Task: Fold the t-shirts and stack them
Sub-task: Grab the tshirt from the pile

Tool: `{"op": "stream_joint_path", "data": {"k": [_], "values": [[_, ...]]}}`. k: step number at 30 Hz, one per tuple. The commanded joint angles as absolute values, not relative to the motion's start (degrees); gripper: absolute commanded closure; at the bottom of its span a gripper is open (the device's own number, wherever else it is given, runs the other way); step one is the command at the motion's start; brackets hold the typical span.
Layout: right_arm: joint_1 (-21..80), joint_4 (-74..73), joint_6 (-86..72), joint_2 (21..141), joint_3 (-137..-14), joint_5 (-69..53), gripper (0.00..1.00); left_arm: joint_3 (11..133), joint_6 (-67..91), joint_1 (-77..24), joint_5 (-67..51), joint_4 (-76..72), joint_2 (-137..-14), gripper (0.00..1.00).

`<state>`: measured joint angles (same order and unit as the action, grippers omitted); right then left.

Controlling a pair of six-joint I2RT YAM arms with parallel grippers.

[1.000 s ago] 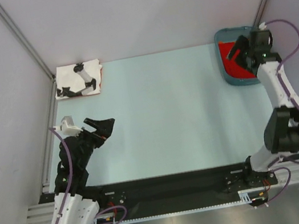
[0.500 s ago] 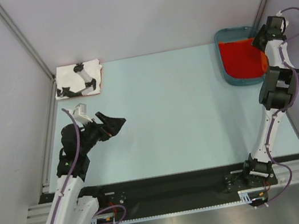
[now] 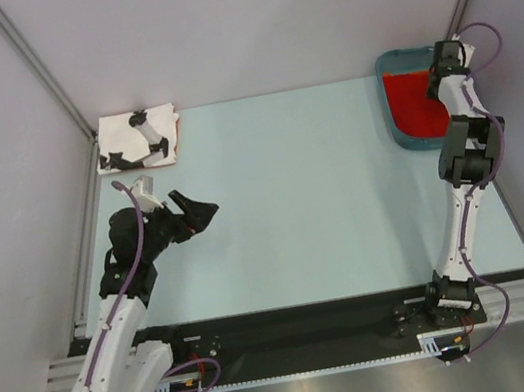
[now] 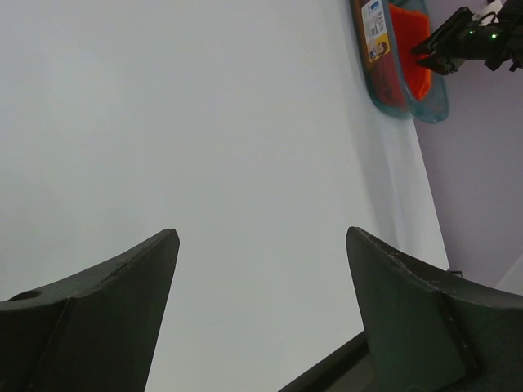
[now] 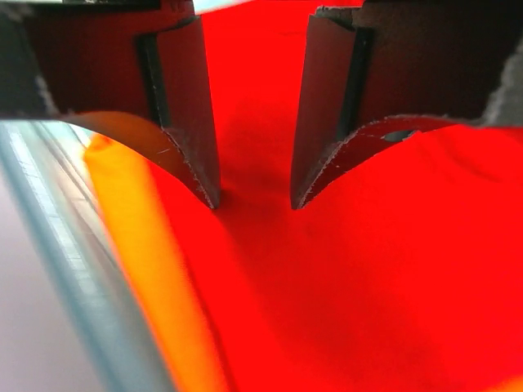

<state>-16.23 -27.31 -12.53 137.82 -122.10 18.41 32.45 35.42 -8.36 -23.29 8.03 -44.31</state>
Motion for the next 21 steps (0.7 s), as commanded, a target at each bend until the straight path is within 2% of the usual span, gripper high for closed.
{"op": "stream_joint_path", "data": {"k": [1,6,9,10,11,13,17,21], "values": [[-15.03,-26.80,-8.27,141.15,-125.67,24.51,0.55,35.42,32.26,-7.82,-21.36,10.19,-44.38,0.10],[-14.41,-26.81,-5.19,143.78,-126.21,26.80,0.53,36.38,31.38,-7.73,-21.27,11.16,-44.65,0.07],[-14.41,-26.89,-4.31,144.40,-126.82,27.60,0.59,36.39,31.11,-7.73,-21.01,11.51,-44.56,0.07],[-14.33,-26.98,-4.05,144.23,-127.26,28.21,0.64,36.47,31.03,-7.73,-21.01,11.69,-44.56,0.06],[-14.15,-27.33,-3.96,143.88,-128.22,29.00,0.78,36.47,31.20,-7.73,-21.09,11.69,-44.47,0.06],[-13.54,-27.60,-3.69,141.86,-129.89,30.40,1.00,36.74,31.46,-7.73,-21.09,11.78,-44.47,0.06],[-11.26,-29.96,-3.43,135.98,-134.99,34.35,1.00,36.39,35.23,-7.73,-18.13,12.21,-44.03,0.00],[-8.36,-31.11,-3.16,128.07,-138.25,35.85,1.00,36.47,38.93,-7.73,-16.43,14.58,-42.63,0.00]]}}
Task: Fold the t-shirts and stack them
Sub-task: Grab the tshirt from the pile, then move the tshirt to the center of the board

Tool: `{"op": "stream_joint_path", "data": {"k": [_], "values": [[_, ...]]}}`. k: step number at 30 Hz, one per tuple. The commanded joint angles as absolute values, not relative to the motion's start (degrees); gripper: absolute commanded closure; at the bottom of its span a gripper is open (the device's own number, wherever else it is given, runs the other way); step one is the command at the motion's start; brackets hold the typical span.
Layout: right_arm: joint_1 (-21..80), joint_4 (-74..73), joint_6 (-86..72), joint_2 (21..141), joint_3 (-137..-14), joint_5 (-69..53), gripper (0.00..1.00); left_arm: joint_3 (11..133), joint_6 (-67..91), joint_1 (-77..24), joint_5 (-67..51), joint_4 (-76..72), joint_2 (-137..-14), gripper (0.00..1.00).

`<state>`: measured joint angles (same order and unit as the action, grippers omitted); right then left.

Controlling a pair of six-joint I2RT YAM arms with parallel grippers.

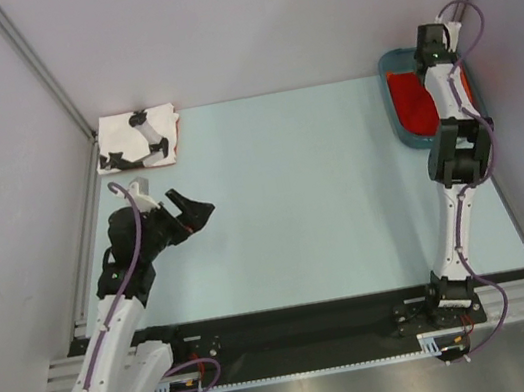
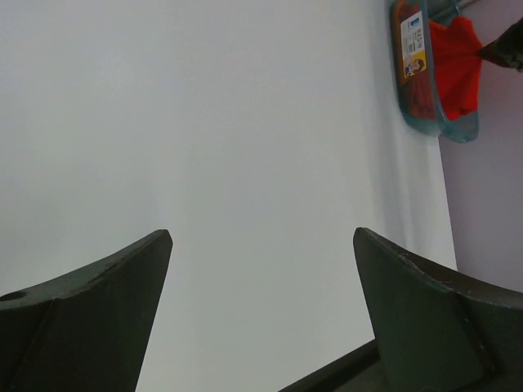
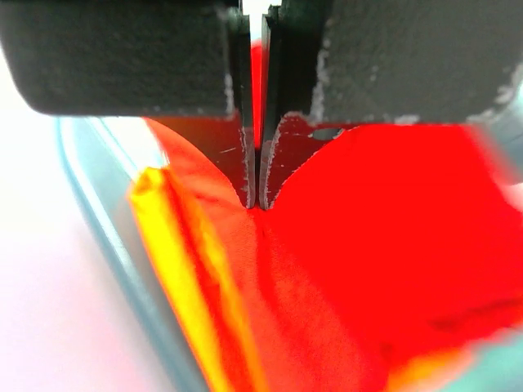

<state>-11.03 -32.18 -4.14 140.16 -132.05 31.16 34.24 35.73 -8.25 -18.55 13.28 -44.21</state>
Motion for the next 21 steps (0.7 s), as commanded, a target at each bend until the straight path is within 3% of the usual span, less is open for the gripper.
{"op": "stream_joint_path", "data": {"k": [1,7,8,9,11,14,18,21], "values": [[-7.39,-31.03,-3.16,124.84,-138.95,36.03,1.00,36.91,39.72,-7.73,-16.35,15.37,-42.10,0.00],[-1.51,-33.57,-1.41,116.12,-145.63,37.00,1.00,43.15,39.56,-7.65,-17.83,25.39,-39.99,0.00],[1.38,-33.66,-0.62,112.97,-146.42,35.78,1.00,43.85,39.03,-7.65,-19.23,26.36,-39.99,0.05],[3.49,-33.75,-0.62,111.29,-146.43,36.12,1.00,45.68,38.33,-7.65,-20.64,28.63,-40.34,0.19],[9.54,-35.14,-0.35,107.95,-145.64,36.56,1.00,48.85,37.18,-7.73,-24.86,32.15,-41.65,0.26],[15.88,-39.54,-2.01,101.27,-142.75,36.48,1.00,51.06,38.49,-7.91,-29.79,35.95,-42.28,0.20],[30.71,-44.20,-8.16,91.25,-123.04,35.33,1.00,57.98,37.71,-8.70,-26.02,41.29,-40.70,0.01],[39.59,-45.88,-16.67,83.69,-104.77,28.32,0.77,62.83,36.74,-8.70,-24.17,44.54,-40.78,0.01]]}}
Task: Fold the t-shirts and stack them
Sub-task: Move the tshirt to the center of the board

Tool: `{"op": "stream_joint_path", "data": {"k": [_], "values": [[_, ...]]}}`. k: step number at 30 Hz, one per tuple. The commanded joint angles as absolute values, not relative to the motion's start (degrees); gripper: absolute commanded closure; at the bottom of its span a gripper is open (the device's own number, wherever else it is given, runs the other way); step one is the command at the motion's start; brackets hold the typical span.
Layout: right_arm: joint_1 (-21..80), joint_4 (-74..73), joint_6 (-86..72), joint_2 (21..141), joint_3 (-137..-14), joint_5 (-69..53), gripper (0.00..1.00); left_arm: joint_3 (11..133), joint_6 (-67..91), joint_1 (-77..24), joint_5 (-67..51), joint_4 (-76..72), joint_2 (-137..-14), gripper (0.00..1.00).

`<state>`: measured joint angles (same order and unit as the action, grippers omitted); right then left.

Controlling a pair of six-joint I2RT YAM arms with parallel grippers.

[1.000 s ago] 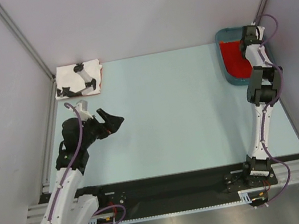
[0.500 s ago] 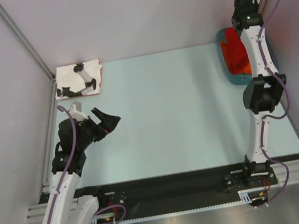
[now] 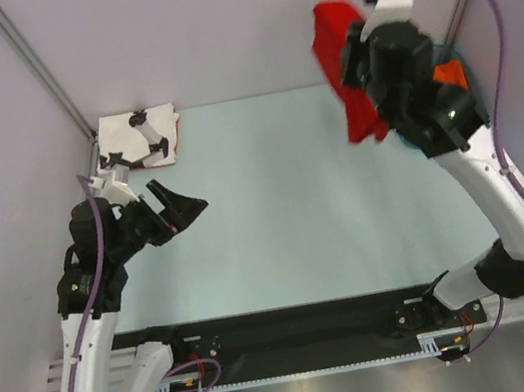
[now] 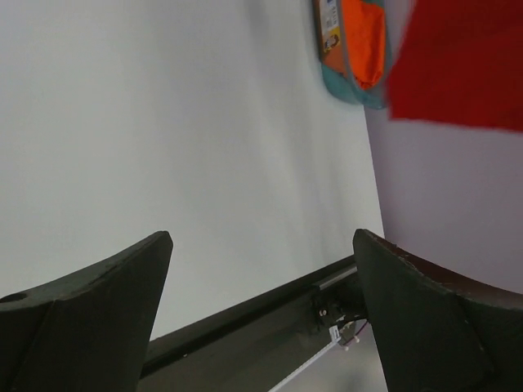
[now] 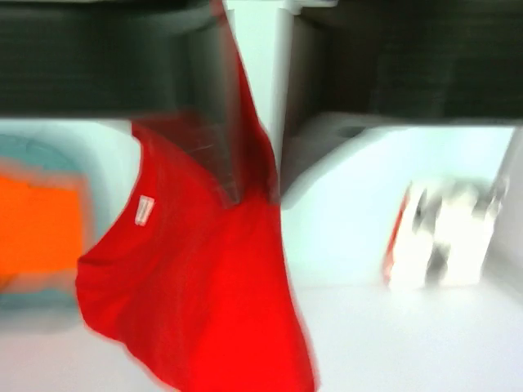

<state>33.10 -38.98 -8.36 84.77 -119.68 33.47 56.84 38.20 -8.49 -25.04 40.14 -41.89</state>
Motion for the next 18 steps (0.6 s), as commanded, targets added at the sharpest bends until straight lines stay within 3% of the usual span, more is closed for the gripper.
{"op": "stream_joint_path", "data": {"k": [1,4,6,10,13,14,16,18], "values": [[41.38,-45.53,-22.09,80.28,-100.42,25.52,0.59,63.45,36.74,-8.70,-24.34,45.08,-40.96,0.01],[46.13,-43.34,-30.03,74.39,-83.75,8.73,0.31,63.90,35.86,-8.79,-25.40,46.49,-41.04,0.05],[46.58,-41.41,-34.45,70.86,-75.01,0.55,0.25,62.67,34.46,-9.05,-25.06,46.58,-41.04,0.07],[42.99,-42.20,-33.50,60.14,-61.11,0.98,0.13,60.65,33.66,-16.93,-18.48,44.04,-45.68,0.10],[27.91,-39.05,-31.38,55.55,-53.28,-6.73,0.16,60.65,33.49,-28.98,-11.54,37.46,-55.26,0.10],[16.72,-37.54,-31.29,55.81,-50.83,-13.90,0.20,60.56,33.31,-30.40,-10.99,35.44,-57.98,0.10],[9.96,-30.81,-28.49,60.54,-50.27,-20.45,0.35,61.43,32.26,-31.03,-12.12,30.68,-67.18,0.15],[8.35,-28.23,-24.20,69.63,-53.50,-20.74,0.31,64.84,30.43,-31.29,-13.78,27.97,-75.62,0.24]]}}
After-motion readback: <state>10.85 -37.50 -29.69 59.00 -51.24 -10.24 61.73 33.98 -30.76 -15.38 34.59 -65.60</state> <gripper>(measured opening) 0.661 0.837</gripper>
